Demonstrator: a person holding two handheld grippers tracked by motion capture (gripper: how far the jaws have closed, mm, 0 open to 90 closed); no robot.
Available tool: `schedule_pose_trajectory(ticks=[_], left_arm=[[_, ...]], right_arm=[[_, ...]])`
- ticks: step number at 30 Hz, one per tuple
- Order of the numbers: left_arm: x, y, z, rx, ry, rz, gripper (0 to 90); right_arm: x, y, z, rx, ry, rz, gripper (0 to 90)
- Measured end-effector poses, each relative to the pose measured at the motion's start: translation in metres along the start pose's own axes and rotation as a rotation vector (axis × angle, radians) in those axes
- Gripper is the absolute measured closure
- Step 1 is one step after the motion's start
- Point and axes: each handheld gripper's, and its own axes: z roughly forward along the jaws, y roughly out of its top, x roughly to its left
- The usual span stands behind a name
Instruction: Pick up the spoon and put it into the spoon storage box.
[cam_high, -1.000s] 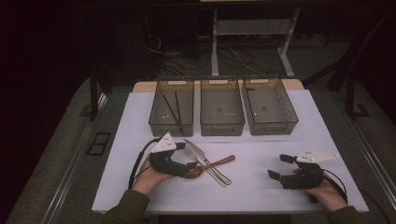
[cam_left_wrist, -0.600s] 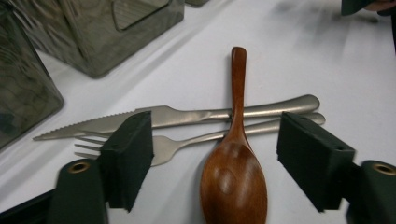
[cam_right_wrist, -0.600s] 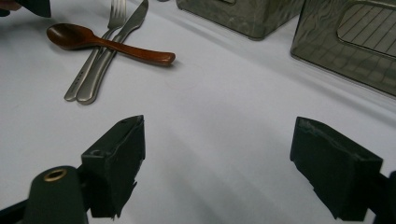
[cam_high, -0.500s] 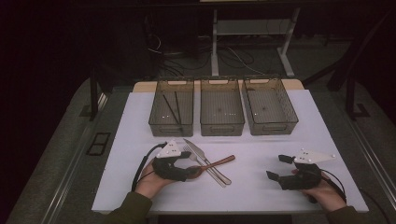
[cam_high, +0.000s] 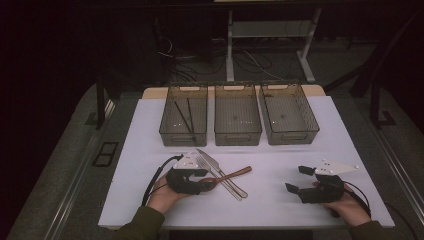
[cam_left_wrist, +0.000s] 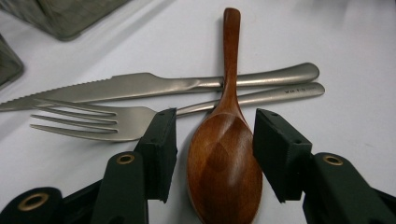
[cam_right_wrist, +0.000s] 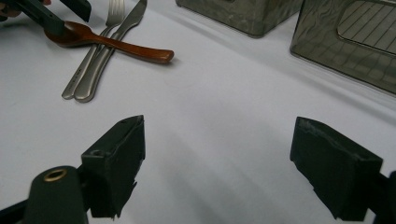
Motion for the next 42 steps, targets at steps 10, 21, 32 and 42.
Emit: schedule_pose_trajectory(ticks=[10,21,32,42], left_arm=[[0.0,-0.002,0.003,0.021,-0.003,-0.008,47.6],[-0.001,-0.003,0.004,0.034,-0.011,-0.009,47.5],[-0.005,-0.003,0.005,0.055,-0.015,0.031,51.3],[-0.01,-0.002,0.006,0.069,-0.026,0.068,58.5]], right_arm=[[-0.001,0.0,0.0,-0.001,-0.002,-0.003,17.3],[-0.001,0.0,0.0,0.006,-0.008,-0.007,17.3],[-0.001,-0.001,-0.001,0.009,-0.01,-0.011,17.3],[-0.001,-0.001,-0.001,0.01,-0.014,-0.014,17.3]])
